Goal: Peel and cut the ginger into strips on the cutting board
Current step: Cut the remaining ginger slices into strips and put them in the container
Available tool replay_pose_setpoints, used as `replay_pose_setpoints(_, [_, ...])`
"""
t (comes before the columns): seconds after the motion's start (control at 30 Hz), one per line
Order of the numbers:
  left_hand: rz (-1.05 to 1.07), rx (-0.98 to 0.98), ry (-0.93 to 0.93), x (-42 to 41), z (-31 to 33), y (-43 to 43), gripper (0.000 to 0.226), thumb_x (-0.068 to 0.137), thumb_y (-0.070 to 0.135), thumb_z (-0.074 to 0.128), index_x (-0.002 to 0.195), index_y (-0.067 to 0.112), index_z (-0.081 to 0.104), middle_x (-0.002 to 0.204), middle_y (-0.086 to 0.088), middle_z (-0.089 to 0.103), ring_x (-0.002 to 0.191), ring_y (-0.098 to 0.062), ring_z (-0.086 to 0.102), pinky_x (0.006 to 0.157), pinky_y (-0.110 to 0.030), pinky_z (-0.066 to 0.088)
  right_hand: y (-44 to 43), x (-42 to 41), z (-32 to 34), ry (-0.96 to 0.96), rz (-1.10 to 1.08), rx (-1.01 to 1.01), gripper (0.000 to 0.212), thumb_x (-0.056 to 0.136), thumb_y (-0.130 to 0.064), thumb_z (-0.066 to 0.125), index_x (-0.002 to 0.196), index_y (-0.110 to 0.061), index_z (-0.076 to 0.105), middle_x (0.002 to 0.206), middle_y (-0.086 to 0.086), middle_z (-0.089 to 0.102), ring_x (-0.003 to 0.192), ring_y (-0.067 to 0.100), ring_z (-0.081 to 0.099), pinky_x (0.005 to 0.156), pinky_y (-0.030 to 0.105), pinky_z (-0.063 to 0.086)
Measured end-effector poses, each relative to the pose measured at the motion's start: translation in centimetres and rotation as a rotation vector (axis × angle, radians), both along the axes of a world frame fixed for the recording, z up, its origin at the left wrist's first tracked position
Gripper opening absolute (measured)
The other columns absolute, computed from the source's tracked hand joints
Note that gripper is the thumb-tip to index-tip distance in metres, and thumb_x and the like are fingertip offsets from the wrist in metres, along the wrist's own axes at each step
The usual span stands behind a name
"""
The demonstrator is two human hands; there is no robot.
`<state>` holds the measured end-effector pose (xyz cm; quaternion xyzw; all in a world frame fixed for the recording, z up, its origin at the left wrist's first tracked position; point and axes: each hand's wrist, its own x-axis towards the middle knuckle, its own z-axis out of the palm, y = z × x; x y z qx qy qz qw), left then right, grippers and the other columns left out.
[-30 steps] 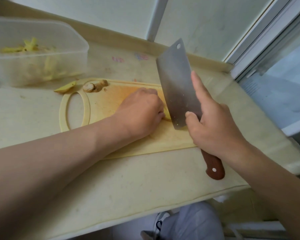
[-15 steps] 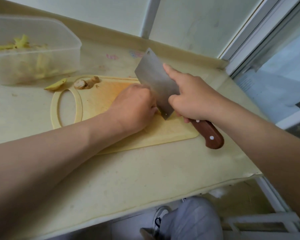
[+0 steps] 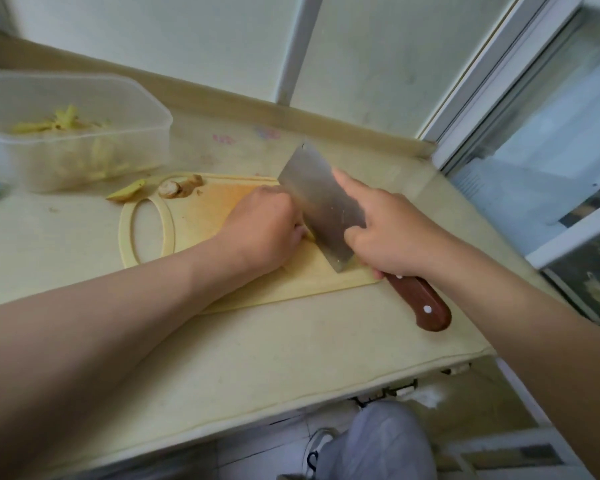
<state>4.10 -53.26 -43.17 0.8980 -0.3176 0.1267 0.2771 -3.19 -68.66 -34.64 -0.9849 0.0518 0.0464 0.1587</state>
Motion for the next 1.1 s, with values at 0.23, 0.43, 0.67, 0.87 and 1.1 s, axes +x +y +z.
replay_pose_setpoints(0.23, [-0.006, 0.001, 0.019, -0.1, 0.1, 0.1, 0.02, 0.092, 0.022, 0.059, 0.085, 0.011, 0.075, 0.084, -0.001, 0.049, 0.091, -0.029, 0.057, 0.071, -0.033, 0.038, -0.4, -2.0, -0.8, -0.07, -0.052, 0.117, 0.087, 0.098, -0.008, 0.048, 0.162, -0.054, 0.012, 0.078, 0.004, 0.066, 0.046, 0.018, 0.067, 0.039, 0.018, 0.045])
replay_pose_setpoints(0.43, [0.004, -0.036, 0.039, -0.2, 0.1, 0.2, 0.021, 0.094, 0.019, 0.059, 0.083, 0.009, 0.074, 0.086, -0.004, 0.052, 0.089, -0.029, 0.054, 0.069, -0.03, 0.033, -0.3, -2.5, -1.4, -0.117, -0.057, 0.175, 0.087, 0.099, -0.008, 0.048, 0.162, -0.054, 0.009, 0.074, 0.007, 0.066, 0.054, 0.027, 0.068, 0.051, 0.033, 0.061])
replay_pose_setpoints(0.67, [0.002, -0.029, 0.043, -0.2, 0.3, 0.2, 0.019, 0.091, 0.016, 0.059, 0.088, 0.012, 0.077, 0.082, 0.002, 0.046, 0.087, -0.025, 0.053, 0.068, -0.029, 0.028, -0.2, -1.5, -0.8, -0.048, -0.019, 0.083, 0.089, 0.096, -0.008, 0.048, 0.163, -0.053, 0.011, 0.064, 0.005, 0.063, 0.046, 0.021, 0.065, 0.043, 0.024, 0.051])
replay_pose_setpoints(0.87, [-0.002, -0.049, 0.047, 0.1, -0.1, 0.1, 0.017, 0.091, 0.019, 0.063, 0.089, 0.015, 0.079, 0.088, -0.003, 0.06, 0.092, -0.028, 0.058, 0.074, -0.034, 0.044, 0.6, 0.3, 0.4, 0.059, 0.022, 0.005, 0.09, 0.095, -0.01, 0.048, 0.164, -0.051, 0.006, 0.079, 0.003, 0.065, 0.042, 0.015, 0.066, 0.036, 0.023, 0.045])
replay_pose_setpoints(1.1, [0.006, -0.073, 0.075, -0.2, 0.4, 0.1, 0.016, 0.088, 0.016, 0.066, 0.093, 0.016, 0.081, 0.089, -0.008, 0.065, 0.087, -0.028, 0.06, 0.069, -0.031, 0.041, 1.9, 3.9, -0.2, 0.01, 0.032, 0.044, 0.096, 0.088, -0.005, 0.044, 0.166, -0.045, 0.005, 0.097, -0.001, 0.06, 0.041, 0.012, 0.065, 0.038, 0.021, 0.046])
